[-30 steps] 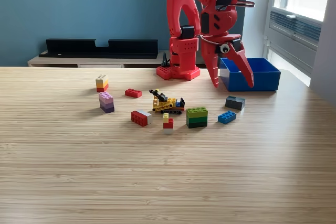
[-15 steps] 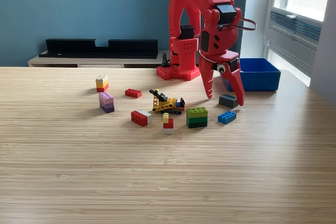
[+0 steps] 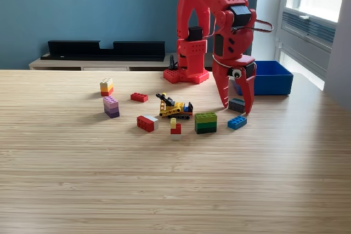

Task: Grasp a lego block and put it in the bin.

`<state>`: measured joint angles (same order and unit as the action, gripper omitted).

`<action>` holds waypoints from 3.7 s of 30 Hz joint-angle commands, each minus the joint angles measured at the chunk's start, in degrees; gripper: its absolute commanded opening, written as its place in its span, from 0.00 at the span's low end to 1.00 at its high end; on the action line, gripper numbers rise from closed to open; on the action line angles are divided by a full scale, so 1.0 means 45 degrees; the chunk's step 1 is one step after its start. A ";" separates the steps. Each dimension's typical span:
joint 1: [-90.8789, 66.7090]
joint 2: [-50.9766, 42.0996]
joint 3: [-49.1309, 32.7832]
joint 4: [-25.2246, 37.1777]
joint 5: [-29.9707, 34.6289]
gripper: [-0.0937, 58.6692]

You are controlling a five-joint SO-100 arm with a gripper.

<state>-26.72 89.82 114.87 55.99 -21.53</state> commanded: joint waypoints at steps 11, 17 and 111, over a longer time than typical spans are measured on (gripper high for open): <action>-0.0078 0.0137 -0.0801 -0.0215 0.2012 0.00; -0.0098 0.0195 -0.1621 0.1250 0.3281 0.00; 0.7461 0.3262 -0.6055 0.5508 0.3809 0.00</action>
<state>3.69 99.93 91.58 81.91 -2.81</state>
